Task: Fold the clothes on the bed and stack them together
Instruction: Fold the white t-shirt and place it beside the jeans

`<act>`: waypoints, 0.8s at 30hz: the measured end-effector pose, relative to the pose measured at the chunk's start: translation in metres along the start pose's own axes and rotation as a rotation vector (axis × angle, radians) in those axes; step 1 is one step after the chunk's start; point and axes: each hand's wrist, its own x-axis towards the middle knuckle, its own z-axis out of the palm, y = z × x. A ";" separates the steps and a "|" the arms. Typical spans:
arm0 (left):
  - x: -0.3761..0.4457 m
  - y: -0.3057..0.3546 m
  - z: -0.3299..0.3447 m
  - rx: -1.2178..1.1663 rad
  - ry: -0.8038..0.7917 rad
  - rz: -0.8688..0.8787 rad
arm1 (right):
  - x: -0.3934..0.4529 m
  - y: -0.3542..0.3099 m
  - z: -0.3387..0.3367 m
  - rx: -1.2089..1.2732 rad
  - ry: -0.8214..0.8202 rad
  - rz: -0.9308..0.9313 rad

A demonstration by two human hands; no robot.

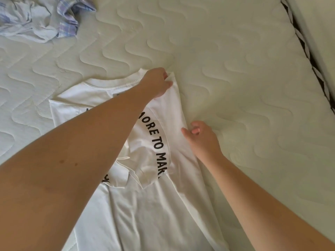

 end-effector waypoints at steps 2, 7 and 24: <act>-0.001 -0.004 0.002 -0.034 -0.010 -0.010 | 0.025 -0.016 0.000 0.039 0.014 -0.023; -0.002 -0.013 0.006 -0.010 0.054 -0.002 | 0.071 -0.037 0.008 -0.114 0.036 0.035; -0.200 -0.026 0.068 -0.209 0.257 -0.127 | -0.039 0.047 0.004 -0.144 0.004 -0.069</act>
